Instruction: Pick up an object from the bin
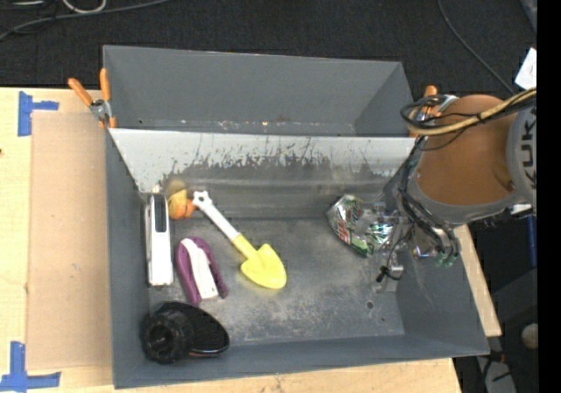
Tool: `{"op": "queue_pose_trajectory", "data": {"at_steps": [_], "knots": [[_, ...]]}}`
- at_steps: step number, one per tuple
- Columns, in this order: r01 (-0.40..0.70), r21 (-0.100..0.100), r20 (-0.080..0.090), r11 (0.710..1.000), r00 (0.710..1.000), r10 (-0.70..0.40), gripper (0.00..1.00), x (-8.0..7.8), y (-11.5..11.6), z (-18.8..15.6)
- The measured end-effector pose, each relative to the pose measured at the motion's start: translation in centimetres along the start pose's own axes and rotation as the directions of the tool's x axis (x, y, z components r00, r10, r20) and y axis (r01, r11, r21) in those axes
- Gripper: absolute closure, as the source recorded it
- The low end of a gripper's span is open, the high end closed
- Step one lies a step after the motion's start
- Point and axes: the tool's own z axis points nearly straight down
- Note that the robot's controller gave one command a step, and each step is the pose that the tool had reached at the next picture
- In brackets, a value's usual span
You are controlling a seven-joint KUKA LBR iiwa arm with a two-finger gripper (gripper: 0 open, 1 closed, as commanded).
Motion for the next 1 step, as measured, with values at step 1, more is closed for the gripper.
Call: {"op": "queue_pose_trajectory", "data": {"at_steps": [1], "knots": [[0.003,0.001,0.008,1.000,1.000,-0.003,0.00,-0.18,0.04,-0.42]]}}
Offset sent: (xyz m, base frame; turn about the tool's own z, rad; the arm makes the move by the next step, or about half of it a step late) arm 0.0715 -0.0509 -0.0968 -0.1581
